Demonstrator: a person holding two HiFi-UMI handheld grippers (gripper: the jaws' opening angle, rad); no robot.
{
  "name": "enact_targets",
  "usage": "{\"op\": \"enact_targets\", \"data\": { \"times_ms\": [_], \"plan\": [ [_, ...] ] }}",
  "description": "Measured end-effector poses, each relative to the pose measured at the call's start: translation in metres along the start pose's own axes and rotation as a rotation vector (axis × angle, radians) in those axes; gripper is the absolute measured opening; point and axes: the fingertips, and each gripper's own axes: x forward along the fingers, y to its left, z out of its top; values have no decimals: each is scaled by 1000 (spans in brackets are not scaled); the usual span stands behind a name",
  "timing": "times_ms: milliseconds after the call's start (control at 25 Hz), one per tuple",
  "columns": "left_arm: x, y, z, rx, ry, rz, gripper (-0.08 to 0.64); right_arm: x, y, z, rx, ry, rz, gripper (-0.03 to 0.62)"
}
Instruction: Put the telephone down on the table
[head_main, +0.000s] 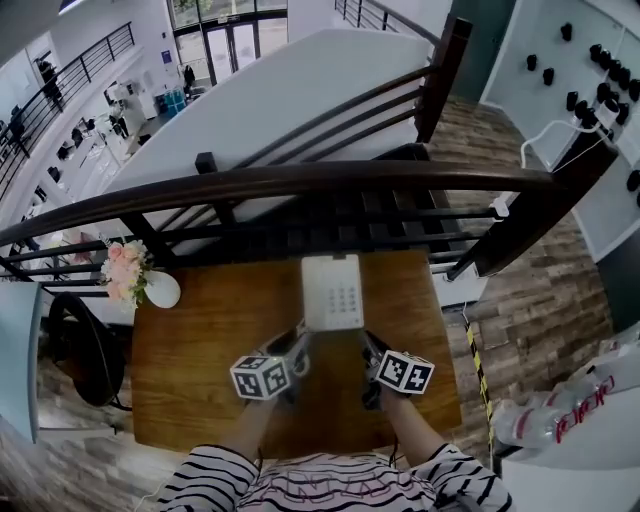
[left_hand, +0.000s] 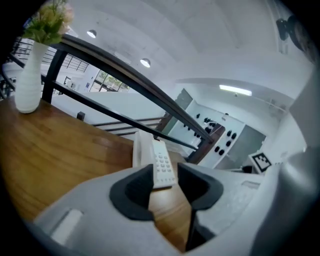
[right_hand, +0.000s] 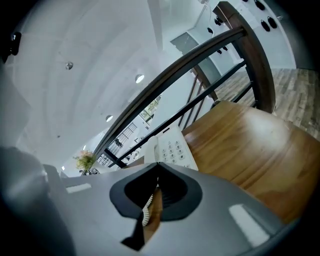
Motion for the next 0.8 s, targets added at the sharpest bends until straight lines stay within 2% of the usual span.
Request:
{"op": "enact_targets", "data": {
  "times_ms": [160, 360, 800],
  "plan": [
    [-25, -7, -8, 19, 5, -21, 114, -22, 11, -18, -7, -14, -15, 0],
    [-56, -18, -14, 65, -10, -32, 2, -49, 23, -41, -21, -34, -34, 0],
    [-133, -29, -42, 182, 25, -84, 2, -101, 67, -101, -23, -141, -80, 0]
  ]
}}
